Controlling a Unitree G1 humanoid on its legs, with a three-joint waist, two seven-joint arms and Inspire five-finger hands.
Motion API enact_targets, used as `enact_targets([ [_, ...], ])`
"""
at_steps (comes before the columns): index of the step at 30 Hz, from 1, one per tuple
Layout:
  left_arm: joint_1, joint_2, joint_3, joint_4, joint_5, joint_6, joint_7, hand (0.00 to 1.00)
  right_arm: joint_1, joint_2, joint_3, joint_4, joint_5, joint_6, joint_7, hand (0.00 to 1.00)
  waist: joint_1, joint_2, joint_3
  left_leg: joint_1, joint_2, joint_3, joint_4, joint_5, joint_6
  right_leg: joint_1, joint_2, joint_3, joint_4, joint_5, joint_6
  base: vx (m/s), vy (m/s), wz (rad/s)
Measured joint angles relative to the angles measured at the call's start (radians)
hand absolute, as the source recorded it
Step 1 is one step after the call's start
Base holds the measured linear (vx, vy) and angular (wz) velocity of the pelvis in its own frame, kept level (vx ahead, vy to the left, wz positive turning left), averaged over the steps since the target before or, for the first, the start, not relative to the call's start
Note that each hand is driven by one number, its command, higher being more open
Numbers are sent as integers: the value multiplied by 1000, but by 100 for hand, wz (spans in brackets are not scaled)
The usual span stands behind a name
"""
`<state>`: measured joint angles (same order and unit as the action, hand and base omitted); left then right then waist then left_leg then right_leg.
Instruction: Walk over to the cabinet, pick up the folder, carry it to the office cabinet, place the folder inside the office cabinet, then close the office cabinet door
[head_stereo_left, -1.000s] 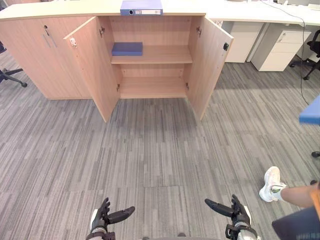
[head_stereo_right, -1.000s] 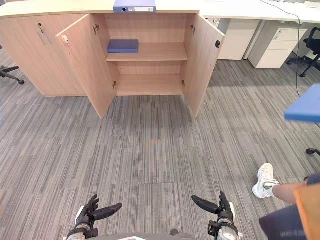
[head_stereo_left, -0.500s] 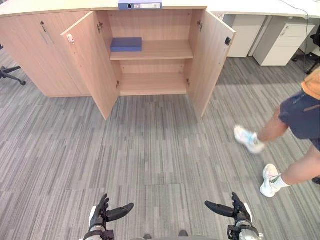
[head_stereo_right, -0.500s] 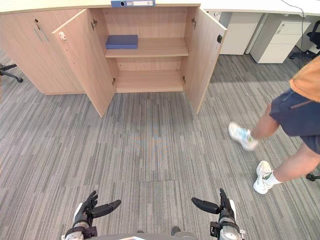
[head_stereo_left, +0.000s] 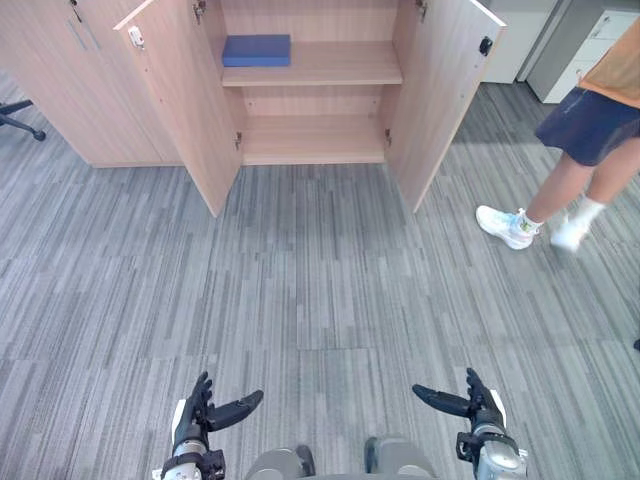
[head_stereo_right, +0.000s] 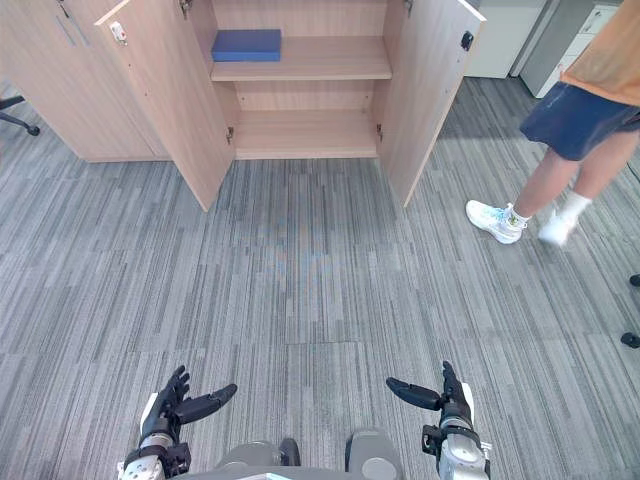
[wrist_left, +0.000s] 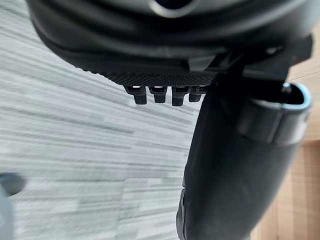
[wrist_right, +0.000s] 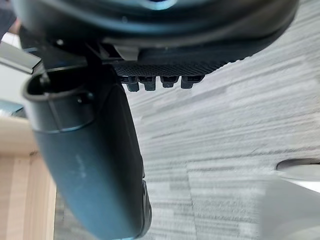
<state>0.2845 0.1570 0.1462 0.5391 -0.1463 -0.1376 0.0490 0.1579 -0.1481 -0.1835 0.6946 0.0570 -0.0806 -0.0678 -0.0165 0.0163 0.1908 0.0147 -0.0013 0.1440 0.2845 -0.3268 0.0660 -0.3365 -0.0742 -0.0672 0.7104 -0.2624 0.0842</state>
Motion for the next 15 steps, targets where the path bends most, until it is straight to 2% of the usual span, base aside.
enact_targets([
  [2,-29,12,0,2,-3,0,9,100,-2,-3,1,-4,1,0,0,100,-4,6,11,53,5,-28,-53,0,-2,-46,19,-41,-100,1,-14,439,20,45],
  [3,-56,11,0,3,-13,0,14,100,-4,-8,1,-4,1,0,-1,100,-15,18,19,83,23,-56,-89,2,-6,-81,41,-55,-187,23,-35,499,-34,69],
  [4,-69,10,0,4,-15,-1,17,100,-8,-12,1,-4,1,0,-1,100,-24,25,25,99,34,-72,-110,3,-12,-96,56,-59,-239,50,-42,548,-71,79],
  [5,-90,12,-2,8,-20,-5,18,100,-15,-14,2,-7,1,0,-2,100,-33,26,37,138,48,-89,-145,3,-40,-107,83,-62,-366,141,-56,595,-91,73],
  [6,-102,15,-11,18,-20,-6,18,100,-8,-16,2,-16,1,0,-5,100,-38,22,38,176,54,-103,-158,-13,-73,-111,81,-58,-430,316,-84,630,-101,69],
  [7,-106,8,-15,26,-19,-7,17,100,-8,-21,1,-15,1,0,-6,100,-46,32,41,193,64,-110,-157,-22,-88,-107,83,-67,-403,345,-106,644,-123,47],
  [8,-115,-3,-18,31,-19,-7,14,100,-41,-24,0,-19,1,5,-8,100,-49,57,50,185,88,-109,-119,1,-129,-115,87,-88,-336,289,-124,623,-146,32],
  [9,-116,-18,-19,35,-19,-6,10,100,-53,-23,0,-32,1,5,-7,100,-53,55,50,167,81,-102,-51,55,-174,-102,74,-93,-298,235,-126,730,-185,24],
  [10,-115,-30,-19,39,-19,-6,10,100,-52,-23,1,-40,1,5,-7,100,-53,56,51,152,79,-101,13,88,-181,-75,70,-99,-295,214,-128,735,-202,28],
  [11,-101,-50,-17,45,-19,-6,10,100,-46,-23,16,-48,0,5,-7,100,-52,55,53,101,89,-79,220,179,-180,13,69,-106,-318,179,-133,741,-191,21],
  [12,-76,-62,-18,37,-19,-7,8,100,-35,-18,44,-71,1,4,-7,100,-40,44,60,11,136,-35,495,268,-188,117,81,-99,-372,154,-142,703,-160,-2],
  [13,-63,-62,-16,21,-19,-9,2,100,-32,-3,63,-98,1,2,-10,100,-15,50,64,-80,183,28,719,203,-146,208,103,-77,-425,131,-151,453,-91,-17],
  [14,-63,-62,-16,19,-19,-8,2,100,-34,1,65,-103,1,2,-12,100,-10,48,67,-106,196,43,762,187,-135,229,108,-71,-439,129,-152,404,-59,-41],
  [15,-65,-62,-16,15,-19,-7,1,100,-46,17,74,-119,1,0,-15,100,16,35,74,-200,224,98,835,141,-99,294,112,-46,-492,125,-158,382,-15,-46],
])
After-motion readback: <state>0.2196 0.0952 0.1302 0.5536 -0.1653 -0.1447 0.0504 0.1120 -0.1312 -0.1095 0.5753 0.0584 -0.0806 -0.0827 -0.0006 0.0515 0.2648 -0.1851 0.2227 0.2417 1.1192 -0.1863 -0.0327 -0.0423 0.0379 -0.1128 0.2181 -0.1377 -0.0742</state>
